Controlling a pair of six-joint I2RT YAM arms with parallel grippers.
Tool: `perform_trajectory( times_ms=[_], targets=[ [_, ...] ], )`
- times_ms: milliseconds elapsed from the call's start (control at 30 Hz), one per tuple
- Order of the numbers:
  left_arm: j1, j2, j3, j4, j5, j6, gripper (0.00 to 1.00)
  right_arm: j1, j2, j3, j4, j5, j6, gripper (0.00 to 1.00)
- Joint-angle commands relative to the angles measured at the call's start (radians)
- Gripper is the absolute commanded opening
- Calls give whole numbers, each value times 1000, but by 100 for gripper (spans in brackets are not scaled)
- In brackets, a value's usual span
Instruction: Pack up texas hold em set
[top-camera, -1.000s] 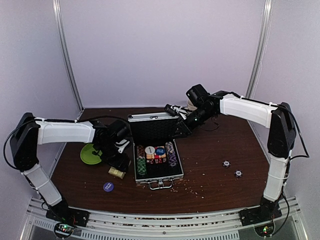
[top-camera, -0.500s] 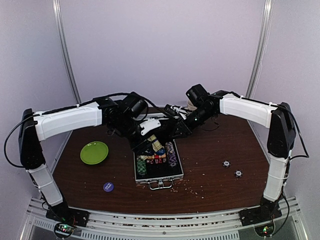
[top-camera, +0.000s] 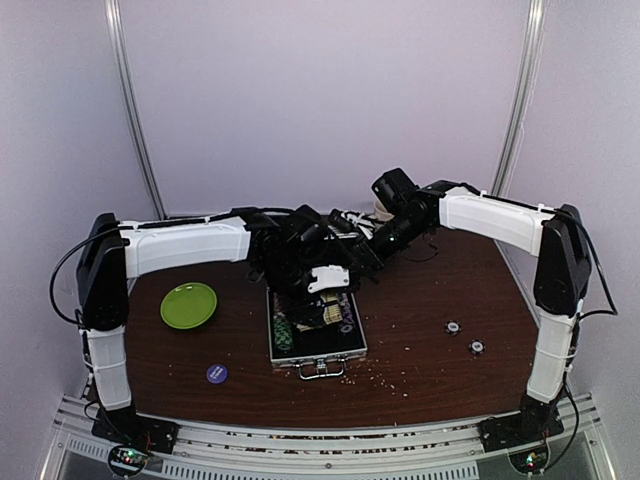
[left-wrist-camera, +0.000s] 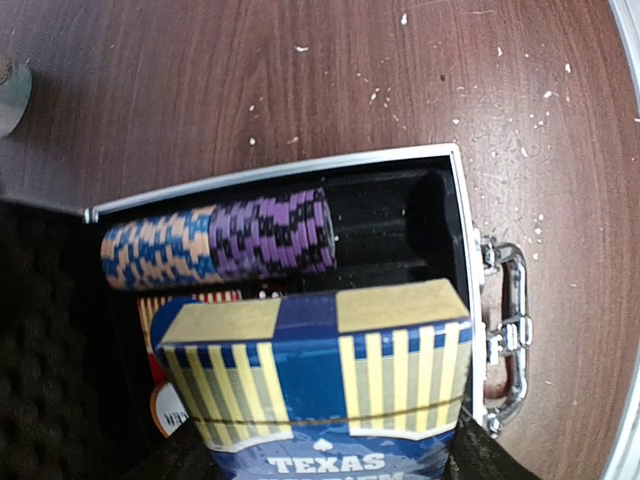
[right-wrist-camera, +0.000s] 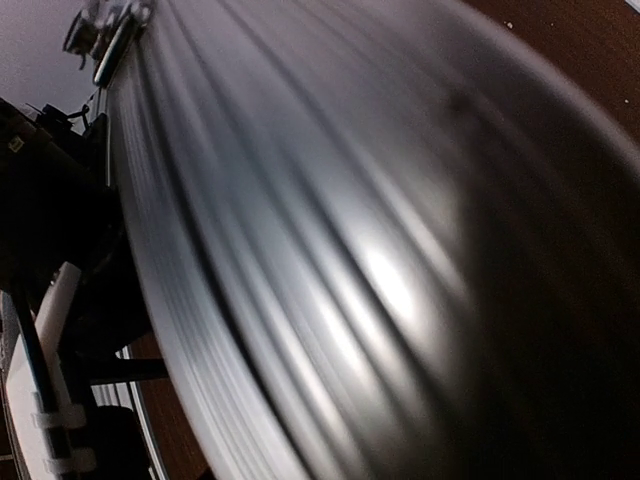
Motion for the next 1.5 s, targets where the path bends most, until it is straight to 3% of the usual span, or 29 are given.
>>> perform_trajectory(
  times_ms=[0, 533, 867, 1067, 1300, 1467],
  targets=[
    [-10, 56, 92, -9, -9, 105, 57, 8, 67, -2, -73, 17, 1, 38],
    [-32, 147, 65, -53, 6, 151, 57, 8, 84, 7, -87, 15, -7, 38],
    [-40, 237, 145, -110, -15, 58, 57, 8, 90, 10, -94, 14, -13, 38],
    [-41, 220, 131, -133, -22, 13, 53, 8, 92, 12, -98, 13, -16, 38],
    [-41, 111, 51, -18, -4, -24, 51, 8, 101, 15, -103, 9, -18, 38],
    [-42, 109, 51, -30, -36, -46, 51, 8, 105, 16, -108, 9, -21, 38]
  ],
)
